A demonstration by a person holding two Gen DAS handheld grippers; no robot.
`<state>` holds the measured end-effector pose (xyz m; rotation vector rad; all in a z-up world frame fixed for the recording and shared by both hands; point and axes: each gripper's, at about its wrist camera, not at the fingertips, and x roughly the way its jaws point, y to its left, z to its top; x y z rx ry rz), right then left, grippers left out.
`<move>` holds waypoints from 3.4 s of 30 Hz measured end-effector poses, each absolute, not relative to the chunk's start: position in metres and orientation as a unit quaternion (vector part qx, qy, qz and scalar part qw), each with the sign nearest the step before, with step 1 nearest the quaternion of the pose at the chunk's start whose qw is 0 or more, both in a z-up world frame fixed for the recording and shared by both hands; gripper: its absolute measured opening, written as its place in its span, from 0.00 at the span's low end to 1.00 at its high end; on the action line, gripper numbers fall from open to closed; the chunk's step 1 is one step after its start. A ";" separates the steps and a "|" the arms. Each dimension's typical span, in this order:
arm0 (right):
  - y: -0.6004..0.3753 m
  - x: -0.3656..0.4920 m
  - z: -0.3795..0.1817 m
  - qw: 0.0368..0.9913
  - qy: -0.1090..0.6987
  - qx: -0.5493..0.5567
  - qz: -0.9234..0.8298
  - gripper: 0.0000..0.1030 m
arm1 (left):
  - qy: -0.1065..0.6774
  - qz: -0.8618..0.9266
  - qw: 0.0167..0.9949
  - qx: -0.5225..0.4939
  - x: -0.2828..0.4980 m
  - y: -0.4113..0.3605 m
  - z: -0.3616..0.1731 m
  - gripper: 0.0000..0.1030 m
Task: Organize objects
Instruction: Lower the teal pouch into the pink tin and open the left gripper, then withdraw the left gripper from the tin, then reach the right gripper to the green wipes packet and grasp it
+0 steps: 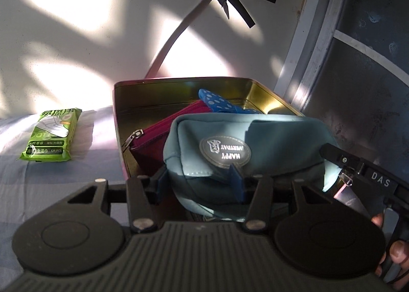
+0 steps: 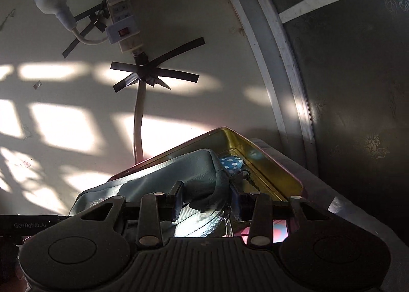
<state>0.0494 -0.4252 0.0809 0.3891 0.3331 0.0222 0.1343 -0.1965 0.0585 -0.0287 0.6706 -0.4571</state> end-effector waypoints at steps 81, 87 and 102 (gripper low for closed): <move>-0.122 0.029 0.101 0.961 0.194 0.046 0.193 0.56 | 0.284 0.039 0.957 -0.039 0.081 0.090 0.004 0.65; -0.114 0.114 0.094 0.959 0.226 0.087 0.150 0.58 | 0.294 0.029 0.953 -0.070 0.086 0.098 0.000 0.65; -0.130 0.185 0.053 0.912 0.323 0.224 0.119 0.40 | 0.308 0.011 0.949 -0.070 0.093 0.097 -0.001 0.70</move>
